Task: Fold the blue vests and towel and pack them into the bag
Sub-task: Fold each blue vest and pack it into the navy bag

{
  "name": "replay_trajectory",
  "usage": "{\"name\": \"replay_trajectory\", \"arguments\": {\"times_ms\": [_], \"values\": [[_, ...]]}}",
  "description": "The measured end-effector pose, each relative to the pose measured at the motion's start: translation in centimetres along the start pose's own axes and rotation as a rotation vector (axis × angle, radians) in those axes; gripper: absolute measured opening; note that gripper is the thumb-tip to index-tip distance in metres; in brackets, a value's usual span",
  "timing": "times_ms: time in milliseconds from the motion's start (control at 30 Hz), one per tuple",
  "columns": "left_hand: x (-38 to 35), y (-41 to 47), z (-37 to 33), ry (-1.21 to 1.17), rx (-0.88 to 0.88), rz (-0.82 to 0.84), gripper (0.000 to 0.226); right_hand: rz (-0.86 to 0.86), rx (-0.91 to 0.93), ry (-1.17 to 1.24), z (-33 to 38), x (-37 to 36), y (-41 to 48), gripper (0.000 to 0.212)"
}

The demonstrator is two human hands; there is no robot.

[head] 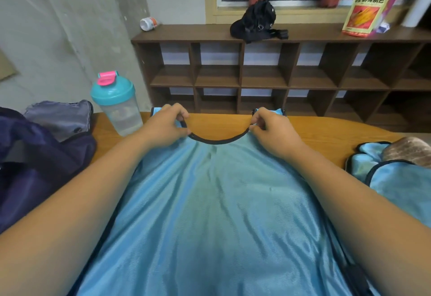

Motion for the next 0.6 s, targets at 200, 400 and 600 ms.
{"name": "replay_trajectory", "arguments": {"times_ms": [200,400,600], "values": [[2.7,4.0,1.4,0.063,0.109,-0.162,0.025,-0.003,-0.166,-0.170,-2.2,2.2,2.9,0.018],[2.1,6.4,3.4,0.352,0.212,-0.093,0.053,0.196,-0.273,-0.190,-4.8,1.1,5.0,0.050],[0.3,7.2,3.8,0.459,0.245,0.039,0.048,0.357,-0.298,-0.137,-6.8,0.3,5.9,0.063]]}}
Point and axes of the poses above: each hand's wrist, its own y-axis towards the middle knuckle, its own x-axis out of the back of the hand, z = x × y, the point moved 8 cm from there along y, towards the middle knuckle, and after that the axes turned 9 degrees about x, right-handed, at the moved point
